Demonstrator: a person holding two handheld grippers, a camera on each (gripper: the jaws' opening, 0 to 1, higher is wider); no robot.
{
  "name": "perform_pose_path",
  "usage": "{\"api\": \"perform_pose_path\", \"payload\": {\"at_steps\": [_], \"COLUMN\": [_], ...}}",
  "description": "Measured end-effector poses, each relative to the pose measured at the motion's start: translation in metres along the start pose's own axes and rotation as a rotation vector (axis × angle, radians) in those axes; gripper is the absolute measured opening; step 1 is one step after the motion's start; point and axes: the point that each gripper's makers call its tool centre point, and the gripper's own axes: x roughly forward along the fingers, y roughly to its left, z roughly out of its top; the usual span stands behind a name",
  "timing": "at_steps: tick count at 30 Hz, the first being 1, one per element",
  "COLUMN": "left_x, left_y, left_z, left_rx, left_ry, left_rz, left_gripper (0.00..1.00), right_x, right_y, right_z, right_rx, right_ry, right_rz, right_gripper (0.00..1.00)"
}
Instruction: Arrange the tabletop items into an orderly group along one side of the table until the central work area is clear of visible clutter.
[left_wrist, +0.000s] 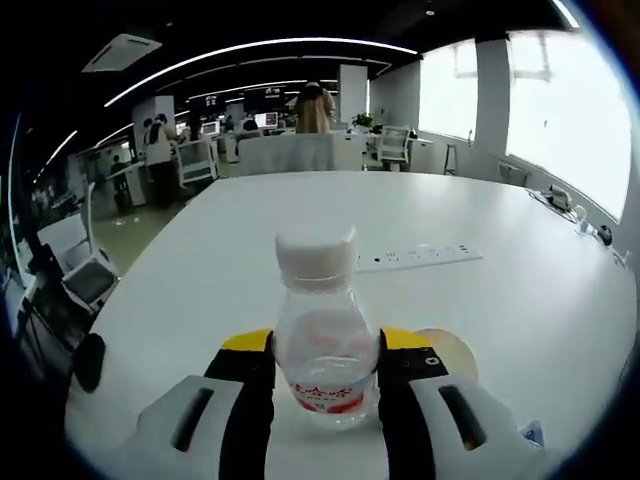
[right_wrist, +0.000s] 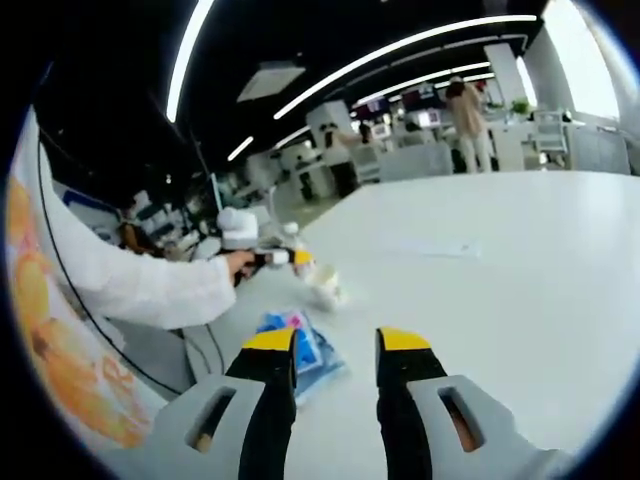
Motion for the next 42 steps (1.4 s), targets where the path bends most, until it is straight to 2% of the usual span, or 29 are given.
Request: {"api": "perform_pose_path", "payload": {"at_steps": [14,23,29,31,35,38,42], "left_x": [-0.006,-0.010,-0.014,-0.016,-0.022,-0.028,-0.036], "left_y": [-0.003,-0.003,-0.003,-0.004,-0.008,-0.008,-0.010], "left_z": [-0.004,-0.008,-0.001,0.001,-0.003,-0.006,-0.008], "left_rx": [0.014,0.044,0.023,0.020,-0.011,-0.019,-0.061], "left_ry": [0.000,-0.008,-0.033,-0.039,-0.035,-0.039,-0.059], "left_rz": [0.110,0.104,0.088,0.085,0.068,0.061,0.035], "left_gripper": [0.39,0.40,0.39,0.43,0.58,0.61,0.71], "right_x": [-0.001,-0.003,-0.004,-0.003,-0.003,-0.004,-0.005], "right_y": [-0.002,-0.004,-0.003,-0.003,-0.001,0.001,0.002], "right_z": [-0.001,-0.002,-0.003,-0.004,-0.003,-0.003,-0.005], "right_rx": [0.006,0.011,0.012,0.012,0.015,0.015,0.018], "right_ry": [-0.006,-0.008,-0.008,-0.008,-0.016,-0.018,-0.018], "right_rz": [-0.005,-0.007,-0.003,-0.001,0.004,0.006,0.012], "right_gripper": [0.28,0.28,0.28,0.28,0.28,0.29,0.29]}}
